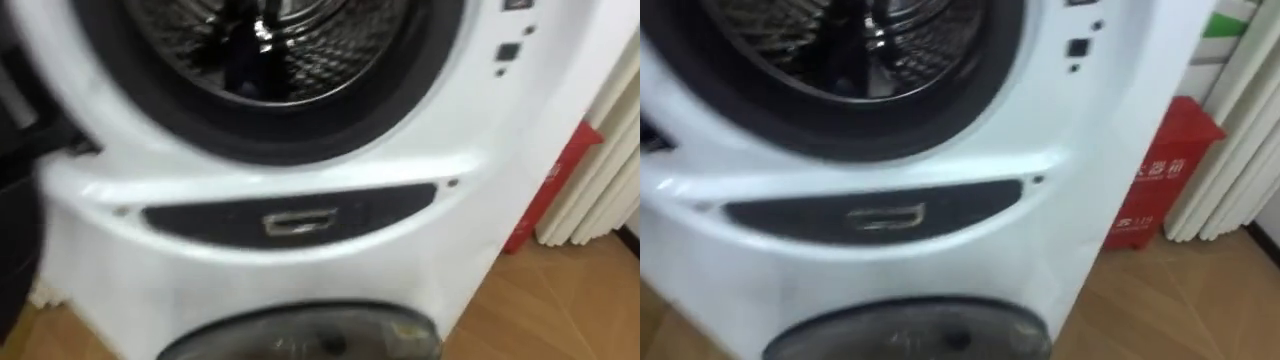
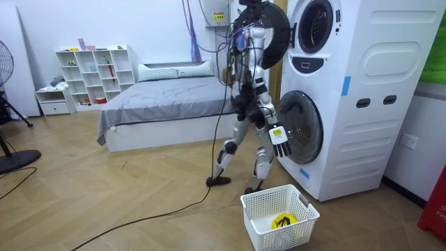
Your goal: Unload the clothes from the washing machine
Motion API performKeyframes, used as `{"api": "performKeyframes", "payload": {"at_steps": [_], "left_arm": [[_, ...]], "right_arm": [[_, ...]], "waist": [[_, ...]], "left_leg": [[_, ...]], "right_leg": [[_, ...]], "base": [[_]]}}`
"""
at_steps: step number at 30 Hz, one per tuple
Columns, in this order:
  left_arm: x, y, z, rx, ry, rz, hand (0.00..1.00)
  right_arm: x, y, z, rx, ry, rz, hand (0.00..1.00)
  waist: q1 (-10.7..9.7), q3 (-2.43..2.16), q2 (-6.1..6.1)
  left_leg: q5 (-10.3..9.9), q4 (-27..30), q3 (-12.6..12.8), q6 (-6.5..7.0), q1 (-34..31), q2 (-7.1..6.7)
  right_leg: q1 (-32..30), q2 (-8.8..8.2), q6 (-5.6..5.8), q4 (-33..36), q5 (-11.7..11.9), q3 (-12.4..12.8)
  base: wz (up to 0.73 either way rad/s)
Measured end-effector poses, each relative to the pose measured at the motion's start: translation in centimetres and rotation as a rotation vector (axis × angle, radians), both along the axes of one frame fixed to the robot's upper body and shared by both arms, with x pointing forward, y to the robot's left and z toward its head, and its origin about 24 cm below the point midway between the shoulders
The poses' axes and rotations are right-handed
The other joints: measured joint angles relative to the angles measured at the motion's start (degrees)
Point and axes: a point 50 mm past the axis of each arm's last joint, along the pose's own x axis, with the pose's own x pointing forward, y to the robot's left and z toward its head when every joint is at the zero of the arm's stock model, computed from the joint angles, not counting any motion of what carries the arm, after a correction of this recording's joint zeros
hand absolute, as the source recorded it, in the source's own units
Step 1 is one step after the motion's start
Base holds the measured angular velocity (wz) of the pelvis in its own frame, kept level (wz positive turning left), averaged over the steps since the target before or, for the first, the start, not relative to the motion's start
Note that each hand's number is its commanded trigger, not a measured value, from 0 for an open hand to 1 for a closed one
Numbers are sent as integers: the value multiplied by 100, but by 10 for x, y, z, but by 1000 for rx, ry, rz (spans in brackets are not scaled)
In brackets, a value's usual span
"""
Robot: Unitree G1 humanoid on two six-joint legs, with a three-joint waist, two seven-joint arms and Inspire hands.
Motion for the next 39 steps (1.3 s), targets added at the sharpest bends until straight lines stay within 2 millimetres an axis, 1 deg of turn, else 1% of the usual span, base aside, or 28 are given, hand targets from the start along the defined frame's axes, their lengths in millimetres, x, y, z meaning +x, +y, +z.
{"api": "performKeyframes", "payload": {"at_steps": [1,2,3,4,5,6,7,8,9,10,11,12,13,15,16,17,19,20,22,23,25,26,28,29,31,34,36,39], "left_arm": [[-17,10,-6,24,58,20,0],[-27,14,-9,34,94,30,0],[-45,11,-15,22,147,32,0],[-55,5,-20,3,178,23,0],[-55,5,-20,-2,178,15,0],[-49,7,-18,6,151,3,0],[-52,9,-18,12,152,10,0],[-53,9,-19,12,156,14,0],[-56,8,-20,9,161,19,0],[-58,7,-20,4,166,21,0],[-60,7,-21,3,168,23,0],[-63,7,-21,1,172,25,0],[-69,8,-21,2,179,34,0],[-76,11,-22,2,191,64,0],[-79,13,-22,2,196,78,0],[-80,14,-22,2,196,88,0],[-78,15,-22,1,184,109,0],[-76,15,-21,-2,177,117,0],[-69,16,-20,6,149,128,0],[-68,17,-19,8,144,128,0],[-70,14,-21,2,157,130,0],[-71,14,-22,2,161,132,0],[-74,14,-22,0,167,138,0],[-74,14,-22,-1,169,138,0],[-78,7,-25,-22,179,142,0],[-81,5,-26,-41,181,160,0],[-82,6,-26,-48,184,173,0],[-80,5,-26,-77,174,193,0]], "right_arm": [[4,8,-1,18,-6,33,0],[3,10,-1,21,0,45,0],[-3,7,-2,13,19,57,0],[-10,4,-2,9,29,25,0],[-11,4,-2,19,21,-10,0],[-12,5,-3,42,5,-70,0],[-9,6,-3,64,-3,-82,0],[-12,4,-3,73,1,-95,0],[-17,2,-3,83,6,-112,0],[-21,1,-4,92,17,-121,0],[-25,1,-5,95,23,-127,0],[-26,2,-5,98,26,-119,0],[-27,4,-6,99,33,-102,0],[-32,7,-7,105,39,-90,0],[-34,8,-7,107,42,-74,0],[-35,9,-8,107,48,-61,0],[-37,13,-9,111,59,-17,0],[-36,14,-9,108,62,5,0],[-28,18,-8,99,52,97,0],[-26,19,-9,98,48,114,0],[-23,21,-9,109,53,138,0],[-23,22,-9,109,56,148,0],[-24,23,-10,104,65,181,0],[-23,23,-10,103,66,185,0],[-23,23,-10,103,66,192,0],[-21,23,-10,116,63,198,0],[-22,23,-10,119,66,198,0],[-21,23,-10,120,62,198,0]], "waist": [[78,-54,-149],[23,-61,-189],[-92,-63,-180],[-188,-22,-140],[-235,-3,-147],[-361,-10,-53],[-336,-17,-147],[-328,-25,-157],[-295,-24,-153],[-241,-22,-148],[-220,-17,-181],[-220,-29,-179],[-217,-47,-231],[-151,-48,-296],[-78,-62,-338],[-63,-56,-355],[9,-80,-447],[43,-100,-466],[72,-96,-519],[72,-95,-527],[66,-99,-469],[60,-100,-463],[62,-95,-471],[60,-96,-472],[51,-97,-462],[102,-87,-446],[96,-77,-430],[66,-53,-406]], "left_leg": [[-30,304,-34,29,-251,-128],[-39,470,-67,25,-339,-197],[-55,852,-56,4,-452,-293],[-144,1218,-68,23,-732,-324],[-214,1222,-68,83,-848,-301],[-242,1220,202,480,-1020,-298],[-195,1306,785,522,-1081,-257],[-137,1260,893,561,-1047,-263],[43,1003,1144,604,-912,-283],[286,615,1309,647,-751,-350],[406,411,1359,664,-688,-400],[605,94,1448,702,-611,-498],[726,-63,1572,732,-598,-554],[756,-97,1807,753,-659,-641],[755,-97,1914,754,-683,-687],[754,-93,1964,753,-683,-692],[765,-27,2156,723,-750,-697],[779,-12,2236,705,-777,-696],[817,34,2311,651,-895,-680],[826,47,2307,637,-910,-672],[859,85,2061,584,-922,-604],[866,97,1978,571,-928,-593],[894,165,1615,525,-1003,-562],[896,193,1569,518,-1029,-547],[903,251,1320,475,-1068,-530],[908,268,1251,406,-1064,-472],[911,266,1104,390,-1041,-478],[916,229,1033,372,-1036,-484]], "right_leg": [[26,214,-90,-778,858,126],[174,241,-274,-1133,1080,-6],[545,145,-205,-1697,1293,108],[635,-15,42,-1903,1533,514],[608,-86,185,-1940,1637,755],[496,-182,420,-1846,1673,937],[484,-405,662,-1308,1262,947],[514,-490,693,-916,932,944],[588,-604,684,-145,436,941],[705,-633,760,393,84,1038],[766,-648,786,621,-72,1087],[915,-716,829,914,-319,1095],[1093,-763,831,1027,-513,1085],[1426,-878,857,942,-743,1050],[1685,-915,899,714,-808,1039],[1833,-903,900,510,-809,1039],[2314,-787,932,-573,-797,1079],[2349,-762,933,-792,-796,1084],[2439,-677,924,-1394,-773,1090],[2448,-665,949,-1474,-757,1101],[2508,-525,878,-1674,-635,1164],[2520,-500,856,-1698,-617,1164],[2496,-410,780,-1715,-581,1143],[2492,-392,762,-1718,-580,1129],[2512,-337,720,-1716,-583,1071],[2527,-269,687,-1745,-565,1065],[2608,-234,655,-1824,-545,1058],[2681,-202,605,-1947,-515,1051]], "base": [[-33],[0],[64],[81],[114],[106],[102],[89],[86],[76],[60],[42],[33],[-10],[-37],[-46],[-53],[-64],[-56],[-45],[-36],[-22],[-7],[6],[9],[-3],[0],[1]]}}
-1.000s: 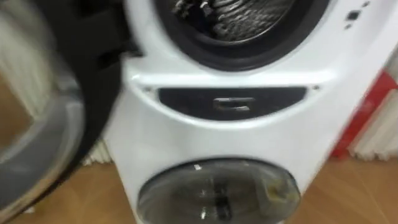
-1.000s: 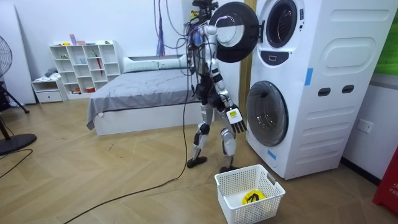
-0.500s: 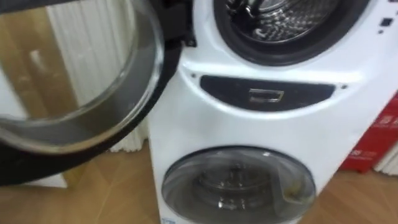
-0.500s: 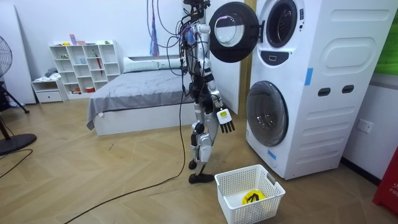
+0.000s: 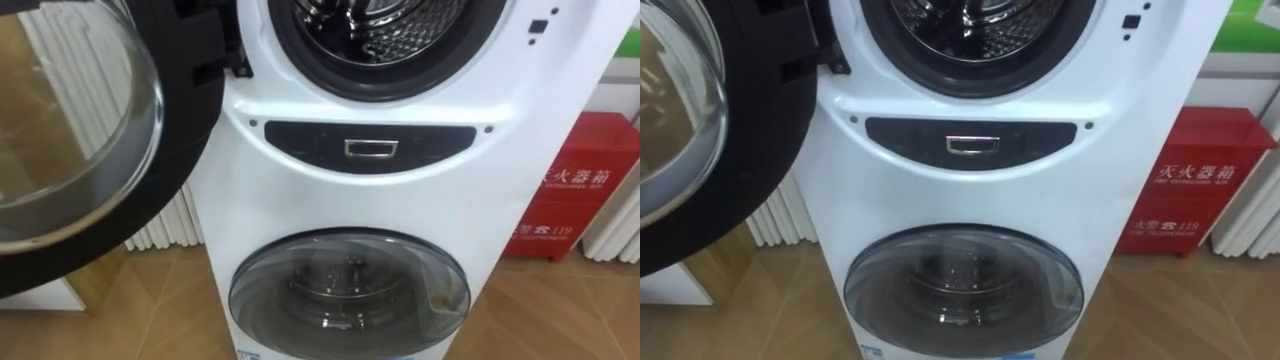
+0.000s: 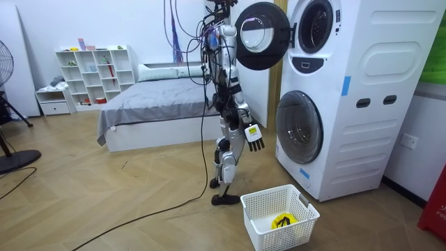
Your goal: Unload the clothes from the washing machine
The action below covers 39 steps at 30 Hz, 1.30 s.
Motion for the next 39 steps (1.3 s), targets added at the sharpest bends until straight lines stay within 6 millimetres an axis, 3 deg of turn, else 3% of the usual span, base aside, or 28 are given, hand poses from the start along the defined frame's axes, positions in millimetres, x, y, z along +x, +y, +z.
{"api": "performKeyframes", "payload": {"at_steps": [5,11,16,20,23,27,29,32,34,37,39], "left_arm": [[1,0,0,-18,-13,53,0],[-15,5,-3,-42,17,201,0],[-38,22,-3,-53,25,453,0],[-42,45,3,-54,-21,714,0],[-24,75,18,-40,-174,919,0],[34,116,53,-61,-450,1069,0],[58,132,72,-58,-550,1049,0],[99,154,114,-67,-751,1018,0],[125,168,159,-63,-950,956,0],[133,185,200,-40,-1101,973,0],[137,185,220,-14,-1177,977,0]], "right_arm": [[1,0,0,0,-2,-5,0],[0,-2,0,-24,3,1,0],[-4,-8,1,-46,9,-32,0],[-12,-17,2,-65,20,-105,0],[-9,-35,8,-121,-10,-121,0],[0,-54,18,-184,-71,-151,0],[5,-58,22,-205,-99,-135,0],[7,-63,26,-229,-121,-115,0],[5,-66,29,-243,-133,-119,0],[-5,-66,29,-251,-117,-116,0],[-14,-67,28,-256,-95,-120,0]], "waist": [[-20,-4,12],[167,-2,14],[258,10,42],[288,21,88],[286,23,164],[293,43,310],[298,4,360],[286,-31,501],[311,-76,553],[337,-86,560],[470,-69,580]], "left_leg": [[10,-96,-21,-13,-22,-17],[13,-221,-86,-12,128,-55],[13,-377,-328,-12,385,-108],[12,-379,-546,-13,472,-118],[13,-379,-559,-13,478,-117],[12,-359,-631,-13,433,-130],[14,-358,-641,-10,432,-138],[15,-336,-640,-9,413,-146],[16,-290,-638,-6,340,-147],[17,-274,-632,-7,324,-174],[17,-237,-668,-6,302,-168]], "right_leg": [[-20,2,-6,-62,5,-23],[8,-9,-4,-85,6,20],[199,-7,1,-188,9,150],[310,-2,0,-186,10,184],[326,-4,0,-175,9,165],[312,-6,1,-174,9,167],[307,-10,1,-175,9,172],[290,-11,1,-176,9,167],[230,-14,1,-172,9,166],[213,-6,1,-168,10,197],[225,-16,6,-172,15,197]], "base": [[0],[-14],[-10],[7],[7],[6],[-4],[-5],[-4],[-2],[12]]}}
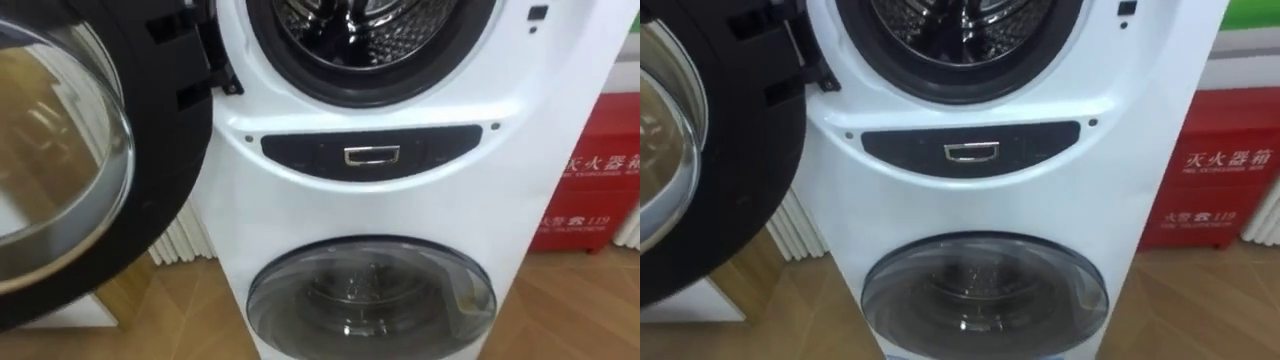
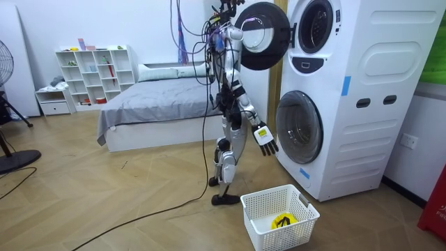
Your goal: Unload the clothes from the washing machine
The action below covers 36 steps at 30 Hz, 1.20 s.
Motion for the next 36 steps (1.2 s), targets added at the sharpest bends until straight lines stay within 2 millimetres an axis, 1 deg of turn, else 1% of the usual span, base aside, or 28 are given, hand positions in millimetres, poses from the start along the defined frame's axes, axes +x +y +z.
{"api": "performKeyframes", "payload": {"at_steps": [1,2,4,5,7,8,9,10,11,12,13,14,15,16,19,23,25,26,27,28,29,30,31,32,33,34,35,36], "left_arm": [[3,1,16,25,-50,22,0],[3,2,26,44,-80,40,0],[6,1,77,160,-236,88,0],[7,0,90,196,-276,88,0],[0,-10,145,368,-417,77,0],[-1,-14,156,409,-449,77,0],[-5,-23,176,486,-521,82,0],[-12,-32,192,562,-570,92,0],[-15,-36,199,599,-590,100,0],[-21,-47,213,680,-633,111,0],[-29,-59,225,751,-693,111,0],[-34,-64,231,777,-735,108,0],[-41,-77,240,822,-805,87,0],[-46,-87,246,859,-863,63,0],[-54,-101,253,937,-939,26,0],[-52,-116,247,944,-978,-42,0],[-53,-126,241,944,-1017,-82,0],[-53,-127,240,943,-1028,-90,0],[-52,-132,239,941,-1056,-111,0],[-50,-140,239,950,-1087,-140,0],[-49,-144,239,954,-1097,-160,0],[-46,-152,237,965,-1119,-208,0],[-43,-161,235,954,-1149,-260,0],[-42,-165,234,948,-1167,-288,0],[-39,-176,231,937,-1205,-350,0],[-35,-187,226,916,-1236,-415,0],[-34,-192,225,906,-1256,-445,0],[-31,-203,223,888,-1289,-511,0]], "right_arm": [[-3,-1,0,-3,2,-14,0],[-3,-1,0,-4,0,-18,0],[-2,1,0,-1,-6,-6,0],[-2,1,-1,5,-5,-4,0],[0,6,-3,26,-8,2,0],[-1,8,-3,31,-8,0,0],[-2,10,-5,41,-2,-2,0],[-2,11,-6,44,4,3,0],[-2,12,-6,45,4,4,0],[-2,13,-7,48,6,6,0],[-5,15,-8,54,14,3,0],[-6,15,-8,58,15,0,0],[-7,16,-8,66,13,-13,0],[-8,16,-8,73,8,-30,0],[-10,18,-9,80,14,-37,0],[-9,22,-11,89,24,-4,0],[-3,27,-11,111,12,18,0],[-2,27,-11,118,8,21,0],[0,29,-12,128,4,27,0],[3,33,-12,134,5,51,0],[4,34,-13,137,5,59,0],[6,37,-14,147,8,76,0],[9,41,-16,162,15,82,0],[10,43,-17,169,21,93,0],[11,45,-18,180,29,111,0],[13,47,-18,190,25,123,0],[16,48,-18,193,21,131,0],[25,51,-17,196,8,152,0]], "waist": [[108,-3,-5],[164,-3,-11],[239,22,-59],[271,27,-63],[326,48,-91],[341,53,-97],[362,63,-107],[365,77,-102],[361,85,-96],[350,92,-104],[343,82,-129],[336,72,-149],[310,69,-155],[297,66,-151],[208,64,-138],[137,62,-158],[112,43,-194],[93,41,-202],[59,35,-230],[-1,23,-281],[-11,18,-305],[-13,24,-352],[-28,27,-367],[-49,31,-382],[-110,34,-401],[-133,24,-426],[-136,25,-429],[-182,27,-426]], "left_leg": [[0,40,-34,0,-19,16],[0,46,-43,1,-26,15],[28,44,-208,48,-41,-28],[30,46,-225,52,-39,-35],[40,47,-280,70,-40,-72],[43,48,-287,75,-42,-79],[50,47,-300,87,-49,-92],[54,35,-302,95,-65,-104],[57,16,-304,101,-70,-109],[60,-4,-307,107,-86,-111],[61,-1,-303,108,-141,-112],[61,-2,-301,109,-152,-113],[61,3,-295,109,-167,-111],[61,1,-288,109,-169,-111],[64,18,-281,107,-159,-114],[65,51,-293,104,-162,-114],[65,74,-333,104,-222,-108],[65,85,-348,105,-227,-106],[69,100,-383,110,-225,-108],[81,105,-448,126,-222,-125],[87,108,-466,131,-220,-131],[93,110,-474,140,-184,-142],[97,108,-506,146,-164,-150],[99,109,-541,150,-170,-154],[113,118,-627,166,-184,-177],[142,112,-682,188,-196,-213],[163,115,-693,198,-206,-224],[204,131,-700,211,-233,-238]], "right_leg": [[6,-8,8,7,13,-17],[4,-8,18,1,28,-14],[45,-39,30,0,40,-31],[60,-45,36,-2,44,-31],[97,-72,41,-7,46,-25],[101,-77,42,-3,47,-22],[103,-86,43,0,47,-20],[88,-93,45,-4,47,-29],[78,-94,53,-5,52,-30],[56,-93,63,-4,58,-44],[25,-92,66,-1,59,-51],[12,-91,66,0,60,-57],[5,-91,66,-1,60,-80],[5,-92,67,0,59,-93],[-20,-88,75,-3,55,-121],[1,-87,76,0,54,-209],[-33,-91,79,0,52,-203],[-31,-93,79,0,52,-203],[-12,-103,79,6,52,-225],[24,-118,79,11,52,-310],[38,-123,79,16,52,-336],[85,-134,79,11,52,-336],[124,-138,95,19,62,-343],[147,-138,116,20,77,-368],[194,-156,140,26,93,-425],[193,-192,144,56,95,-495],[185,-203,158,69,103,-512],[155,-223,186,113,121,-516]], "base": [[15],[18],[33],[35],[19],[13],[5],[0],[0],[-5],[-6],[-8],[-6],[-6],[-2],[6],[6],[15],[25],[26],[23],[15],[15],[28],[35],[33],[19],[4]]}}
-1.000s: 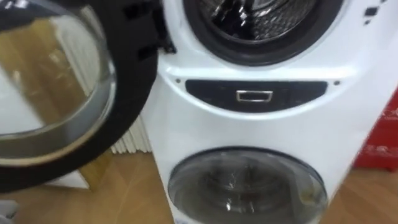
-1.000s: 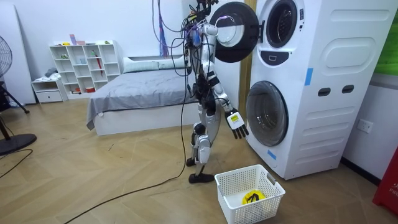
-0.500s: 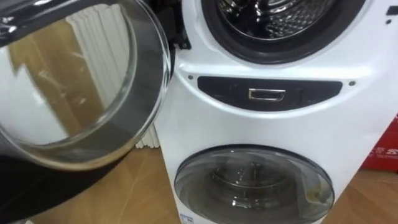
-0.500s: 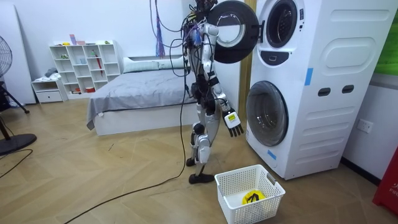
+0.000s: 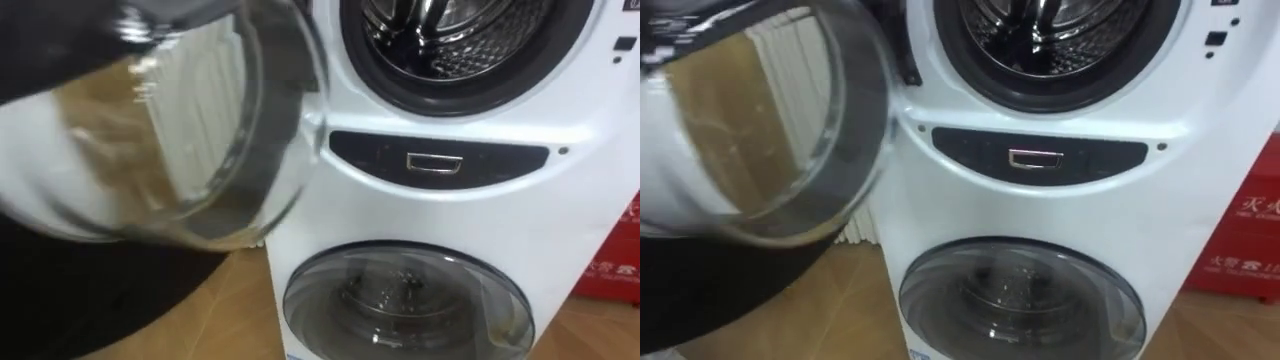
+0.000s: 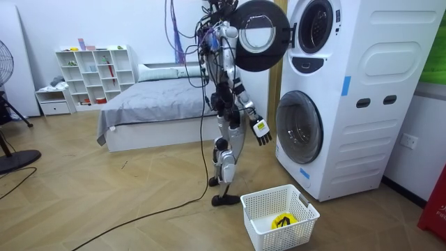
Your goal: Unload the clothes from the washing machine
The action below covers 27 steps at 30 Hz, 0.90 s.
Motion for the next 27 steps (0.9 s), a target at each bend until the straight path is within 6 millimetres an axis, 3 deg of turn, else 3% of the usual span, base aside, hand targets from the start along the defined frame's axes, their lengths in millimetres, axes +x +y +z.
{"api": "performKeyframes", "payload": {"at_steps": [2,3,6,7,8,10,13,16,19,22,27], "left_arm": [[6,-23,-4,95,24,-126,0],[10,-41,-15,184,83,-215,0],[16,-86,-70,320,333,-462,0],[12,-107,-79,373,357,-573,0],[12,-115,-84,402,381,-619,0],[25,-136,-116,498,566,-726,0],[33,-154,-158,634,786,-790,0],[28,-169,-175,747,832,-864,0],[21,-181,-187,816,854,-920,0],[19,-191,-203,881,913,-963,0],[18,-197,-227,940,1018,-998,0]], "right_arm": [[15,3,2,11,-31,26,0],[22,5,3,14,-43,43,0],[31,14,3,26,-54,91,0],[33,18,3,27,-55,102,0],[34,20,2,26,-55,109,0],[37,23,1,23,-47,126,0],[36,26,1,24,-43,145,0],[37,27,1,31,-44,147,0],[37,29,0,32,-41,174,0],[39,35,0,46,-39,202,0],[45,39,1,70,-52,203,0]], "waist": [[-83,-12,-29],[-171,0,-9],[-529,3,-57],[-625,9,-93],[-673,24,-104],[-872,61,-131],[-1141,108,-177],[-1292,112,-167],[-1414,104,-158],[-1415,105,-151],[-1567,121,-121]], "left_leg": [[48,-6,11,5,-31,-44],[89,-6,9,45,-59,-68],[228,15,54,13,-160,-52],[254,46,54,8,-256,-37],[265,56,57,-5,-290,-27],[321,68,140,-24,-359,24],[356,70,307,-60,-481,100],[361,-15,474,-52,-509,149],[351,-65,590,-52,-473,180],[326,-150,731,-88,-398,225],[288,-297,781,-131,-337,268]], "right_leg": [[-31,-45,26,-2,14,-12],[-50,-70,25,-3,15,-40],[-169,-61,73,-7,-23,2],[-269,-37,18,-3,-6,40],[-305,-23,6,-5,19,70],[-429,32,-33,-11,117,207],[-620,89,-69,-6,198,365],[-770,137,-60,-13,258,554],[-764,174,-148,-107,312,668],[-731,217,-160,-94,319,810],[-761,266,-163,-116,308,816]], "base": [[0],[14],[20],[0],[-27],[-42],[-34],[-36],[-17],[-23],[-8]]}}
